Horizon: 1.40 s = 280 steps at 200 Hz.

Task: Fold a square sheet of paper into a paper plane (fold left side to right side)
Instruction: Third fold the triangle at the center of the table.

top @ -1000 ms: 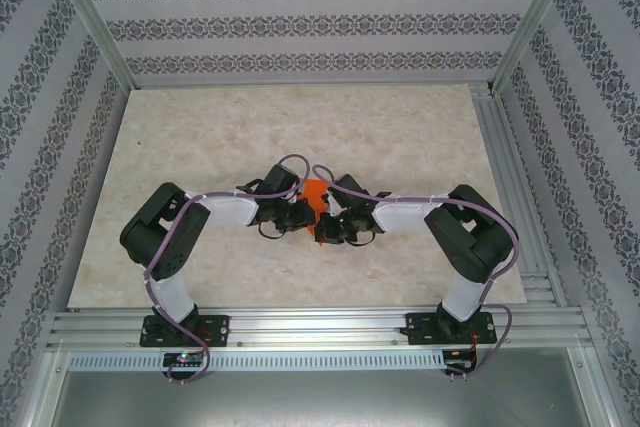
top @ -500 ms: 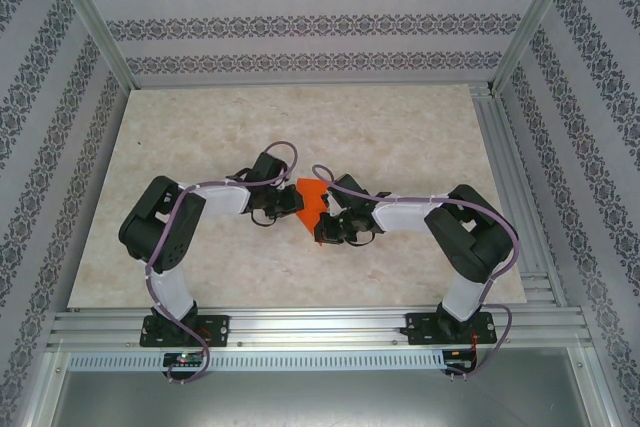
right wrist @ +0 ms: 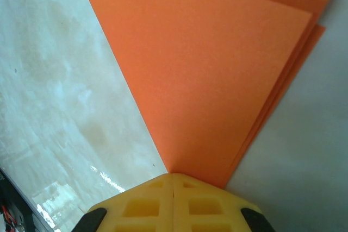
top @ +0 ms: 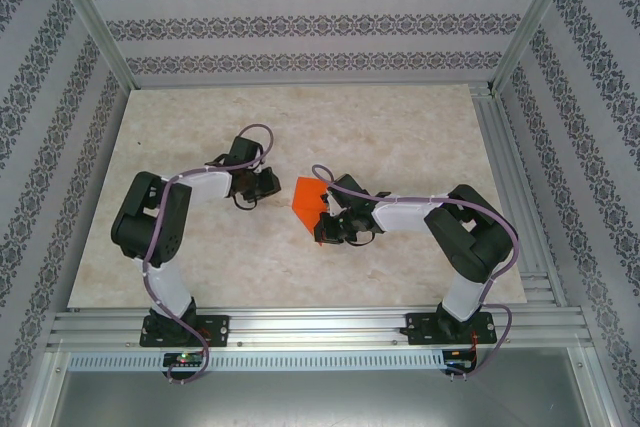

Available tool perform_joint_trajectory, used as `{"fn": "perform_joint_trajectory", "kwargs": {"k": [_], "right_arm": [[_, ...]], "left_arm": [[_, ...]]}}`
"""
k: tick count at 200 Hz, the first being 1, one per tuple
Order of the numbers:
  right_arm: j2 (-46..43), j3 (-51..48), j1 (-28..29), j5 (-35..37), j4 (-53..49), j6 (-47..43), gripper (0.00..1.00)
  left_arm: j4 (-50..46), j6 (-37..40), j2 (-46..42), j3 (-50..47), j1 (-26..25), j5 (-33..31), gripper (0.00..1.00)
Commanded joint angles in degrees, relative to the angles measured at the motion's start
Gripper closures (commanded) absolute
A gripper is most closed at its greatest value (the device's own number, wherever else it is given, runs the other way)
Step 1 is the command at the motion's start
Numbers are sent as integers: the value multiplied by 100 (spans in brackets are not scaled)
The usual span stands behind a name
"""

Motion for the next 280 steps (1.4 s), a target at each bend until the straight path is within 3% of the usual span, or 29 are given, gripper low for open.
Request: {"fn": "perform_joint_trajectory", "kwargs": {"k": [1,30,71,134,171,221,280], "right_arm": [[340,-155,-5,260,-1059,-286,96],[363,-127,-66,232,-1081,-330,96],[362,-119,-76,247,-1028,-267,96],[303,-41,-68,277,-1050,-214,95],[-45,2,-69,361,-1078,-79,95],[-632,202,32,390,-914,739,95],[-181,637,209,530,-955,937,95]], "left_arm": [[-196,228,-638,-99,-108,103,83],[57,-20,-1006,-474,-618,608,83],[508,-409,-815,-697,-1224,613,83],[793,-381,32,-352,-1281,803,84],[598,-284,289,-316,-1294,563,85],[605,-273,317,-470,-1286,531,86],[698,-333,340,-521,-1303,516,87]]}}
